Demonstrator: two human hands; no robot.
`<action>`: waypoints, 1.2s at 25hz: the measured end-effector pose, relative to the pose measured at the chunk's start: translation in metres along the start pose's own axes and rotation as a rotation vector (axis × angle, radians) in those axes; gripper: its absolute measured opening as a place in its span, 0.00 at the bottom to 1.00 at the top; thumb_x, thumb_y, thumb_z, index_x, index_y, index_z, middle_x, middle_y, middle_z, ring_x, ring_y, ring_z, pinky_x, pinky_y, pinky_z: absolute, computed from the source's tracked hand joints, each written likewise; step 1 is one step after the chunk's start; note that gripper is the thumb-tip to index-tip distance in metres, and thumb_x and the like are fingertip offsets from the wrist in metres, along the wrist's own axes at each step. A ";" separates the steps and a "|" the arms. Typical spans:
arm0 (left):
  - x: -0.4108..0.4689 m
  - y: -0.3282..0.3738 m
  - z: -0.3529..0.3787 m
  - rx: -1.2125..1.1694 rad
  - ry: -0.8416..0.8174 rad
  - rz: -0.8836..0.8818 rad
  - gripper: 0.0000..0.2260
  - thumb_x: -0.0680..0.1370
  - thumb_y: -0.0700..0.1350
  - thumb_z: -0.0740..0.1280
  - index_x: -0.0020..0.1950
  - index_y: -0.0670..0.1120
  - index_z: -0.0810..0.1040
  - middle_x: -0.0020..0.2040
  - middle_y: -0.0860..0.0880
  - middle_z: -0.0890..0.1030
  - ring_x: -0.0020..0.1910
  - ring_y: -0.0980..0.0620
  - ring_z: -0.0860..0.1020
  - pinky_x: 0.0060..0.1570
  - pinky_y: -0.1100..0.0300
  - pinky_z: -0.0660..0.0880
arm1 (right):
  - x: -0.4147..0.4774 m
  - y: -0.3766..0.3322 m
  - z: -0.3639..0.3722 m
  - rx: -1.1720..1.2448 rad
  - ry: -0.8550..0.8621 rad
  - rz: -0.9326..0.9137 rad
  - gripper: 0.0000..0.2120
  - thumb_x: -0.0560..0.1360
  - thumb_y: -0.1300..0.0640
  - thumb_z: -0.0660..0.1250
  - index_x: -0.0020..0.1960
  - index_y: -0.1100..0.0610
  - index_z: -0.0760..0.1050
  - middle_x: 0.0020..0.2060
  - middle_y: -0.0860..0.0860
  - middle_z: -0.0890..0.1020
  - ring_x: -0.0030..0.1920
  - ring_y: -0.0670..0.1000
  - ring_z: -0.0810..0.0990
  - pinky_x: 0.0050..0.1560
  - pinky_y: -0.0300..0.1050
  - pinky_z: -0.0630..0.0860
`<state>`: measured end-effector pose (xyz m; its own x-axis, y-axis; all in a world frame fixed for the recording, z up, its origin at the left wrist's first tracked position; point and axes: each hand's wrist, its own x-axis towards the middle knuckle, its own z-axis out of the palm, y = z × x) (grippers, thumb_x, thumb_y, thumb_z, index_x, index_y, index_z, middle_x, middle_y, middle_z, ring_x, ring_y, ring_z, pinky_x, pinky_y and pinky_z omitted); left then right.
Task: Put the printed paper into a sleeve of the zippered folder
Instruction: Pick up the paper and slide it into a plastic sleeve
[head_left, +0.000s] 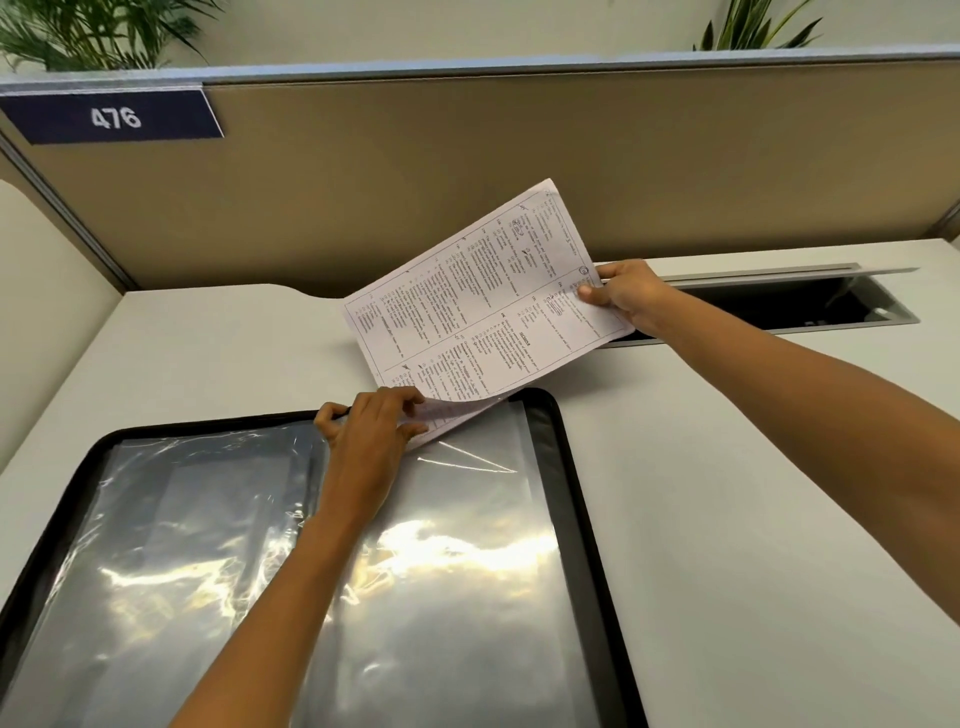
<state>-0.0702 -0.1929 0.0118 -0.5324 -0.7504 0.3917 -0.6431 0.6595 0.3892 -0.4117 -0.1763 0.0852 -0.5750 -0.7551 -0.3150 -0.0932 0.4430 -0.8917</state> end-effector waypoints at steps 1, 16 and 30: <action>-0.001 0.000 0.000 0.004 0.022 -0.003 0.11 0.76 0.41 0.68 0.57 0.49 0.76 0.49 0.53 0.81 0.52 0.50 0.77 0.50 0.53 0.53 | 0.002 -0.001 -0.001 -0.019 -0.003 -0.020 0.14 0.73 0.64 0.70 0.58 0.61 0.78 0.52 0.55 0.83 0.43 0.53 0.83 0.40 0.43 0.80; 0.006 -0.007 0.007 -0.046 -0.162 -0.038 0.12 0.78 0.39 0.61 0.43 0.57 0.72 0.39 0.59 0.78 0.46 0.59 0.73 0.46 0.58 0.49 | 0.022 -0.007 0.010 -0.113 -0.025 -0.267 0.10 0.74 0.62 0.69 0.55 0.60 0.80 0.51 0.56 0.84 0.50 0.54 0.81 0.56 0.47 0.78; 0.011 0.010 0.013 -0.074 -0.124 -0.137 0.07 0.80 0.46 0.62 0.44 0.53 0.77 0.43 0.56 0.79 0.47 0.53 0.73 0.53 0.50 0.55 | -0.057 0.051 0.061 0.607 -0.251 0.011 0.16 0.78 0.52 0.64 0.63 0.58 0.72 0.54 0.56 0.83 0.52 0.58 0.83 0.45 0.55 0.82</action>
<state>-0.0893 -0.1951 0.0091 -0.5095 -0.8299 0.2272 -0.6741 0.5491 0.4940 -0.3342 -0.1401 0.0383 -0.3594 -0.8743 -0.3262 0.4290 0.1557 -0.8898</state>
